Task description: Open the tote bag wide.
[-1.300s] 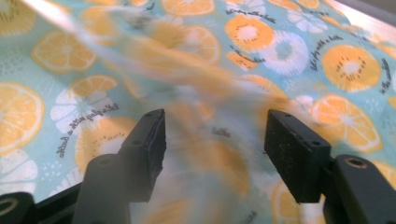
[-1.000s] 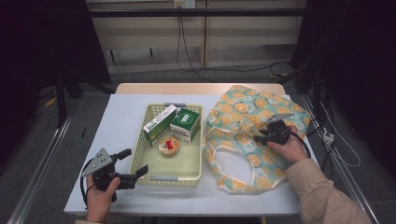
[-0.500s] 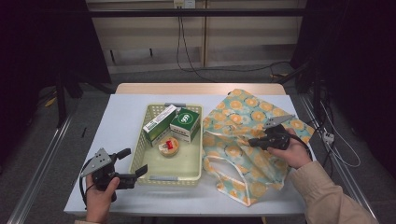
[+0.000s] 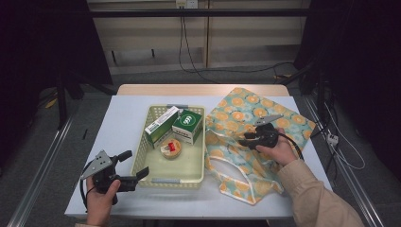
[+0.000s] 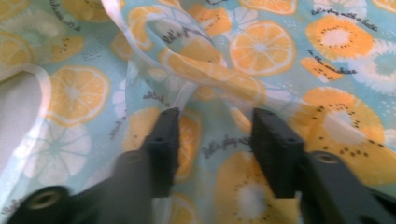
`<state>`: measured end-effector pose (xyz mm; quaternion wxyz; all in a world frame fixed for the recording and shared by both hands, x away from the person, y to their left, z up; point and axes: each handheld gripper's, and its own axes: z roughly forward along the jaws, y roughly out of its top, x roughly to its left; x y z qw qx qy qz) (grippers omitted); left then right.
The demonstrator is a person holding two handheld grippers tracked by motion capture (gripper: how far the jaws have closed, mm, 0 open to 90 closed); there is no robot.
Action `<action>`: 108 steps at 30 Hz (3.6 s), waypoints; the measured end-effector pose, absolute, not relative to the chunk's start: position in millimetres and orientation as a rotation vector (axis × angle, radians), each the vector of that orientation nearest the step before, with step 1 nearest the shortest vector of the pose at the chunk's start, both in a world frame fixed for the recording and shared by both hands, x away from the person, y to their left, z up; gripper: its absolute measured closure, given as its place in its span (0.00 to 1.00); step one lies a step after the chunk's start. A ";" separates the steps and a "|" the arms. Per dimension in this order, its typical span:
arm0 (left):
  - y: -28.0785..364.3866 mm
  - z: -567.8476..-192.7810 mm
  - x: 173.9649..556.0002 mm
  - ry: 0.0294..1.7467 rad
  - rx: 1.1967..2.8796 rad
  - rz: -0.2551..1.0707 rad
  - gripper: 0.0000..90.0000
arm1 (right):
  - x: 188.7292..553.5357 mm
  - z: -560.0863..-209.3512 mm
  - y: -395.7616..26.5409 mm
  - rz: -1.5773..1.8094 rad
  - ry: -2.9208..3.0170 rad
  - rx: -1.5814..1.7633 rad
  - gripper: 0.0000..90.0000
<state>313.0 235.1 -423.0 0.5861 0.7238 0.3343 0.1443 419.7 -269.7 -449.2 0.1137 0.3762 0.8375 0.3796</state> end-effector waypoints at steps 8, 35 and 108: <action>233.0 -422.3 312.8 0.772 1.695 0.337 0.06 | 400.8 -434.5 -266.7 1.164 2.417 1.077 0.28; 230.1 -421.2 313.7 0.766 1.696 0.338 0.06 | 402.1 -440.1 -262.0 1.080 2.549 1.137 1.00; 219.6 -398.6 323.3 0.717 1.682 0.334 0.05 | 452.7 -376.9 -295.5 1.038 2.340 1.284 0.99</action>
